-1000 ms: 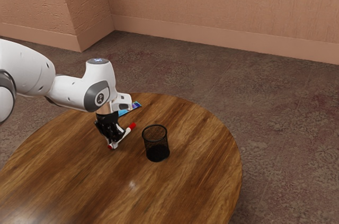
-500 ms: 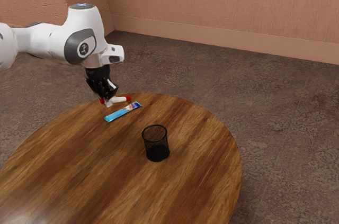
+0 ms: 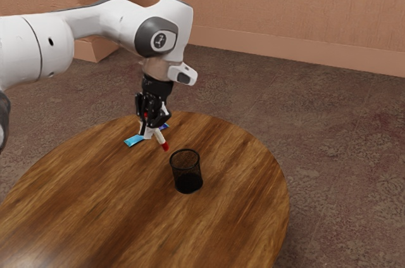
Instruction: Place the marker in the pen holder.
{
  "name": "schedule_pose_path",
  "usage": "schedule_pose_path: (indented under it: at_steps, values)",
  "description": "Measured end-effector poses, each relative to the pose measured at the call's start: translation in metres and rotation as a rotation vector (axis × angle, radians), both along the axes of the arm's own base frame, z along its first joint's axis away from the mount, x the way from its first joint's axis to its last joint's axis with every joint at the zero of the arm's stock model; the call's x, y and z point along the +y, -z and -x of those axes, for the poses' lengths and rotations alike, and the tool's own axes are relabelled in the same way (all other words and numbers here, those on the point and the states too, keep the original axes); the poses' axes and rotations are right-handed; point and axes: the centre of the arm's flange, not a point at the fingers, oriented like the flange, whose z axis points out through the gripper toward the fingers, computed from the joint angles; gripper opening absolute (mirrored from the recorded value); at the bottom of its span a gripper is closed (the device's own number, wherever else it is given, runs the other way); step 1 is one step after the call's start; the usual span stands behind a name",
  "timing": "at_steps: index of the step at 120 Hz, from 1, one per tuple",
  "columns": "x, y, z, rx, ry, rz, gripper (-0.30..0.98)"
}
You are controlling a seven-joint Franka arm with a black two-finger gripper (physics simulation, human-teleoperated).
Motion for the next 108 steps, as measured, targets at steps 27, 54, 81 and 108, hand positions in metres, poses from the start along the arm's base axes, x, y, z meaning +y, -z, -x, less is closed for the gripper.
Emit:
schedule_pose_path:
  at_steps: [27, 54, 81, 108]
  values:
    - [-0.019, 0.023, -0.009, 0.068, 0.026, 0.01, -0.05]
    - [-0.018, 0.036, -0.021, 0.086, 0.022, 0.046, -0.05]
    - [-0.017, 0.056, -0.033, 0.102, 0.015, 0.05, -0.05]
    - [-0.01, 0.074, -0.037, 0.121, -0.004, 0.048, 0.15]
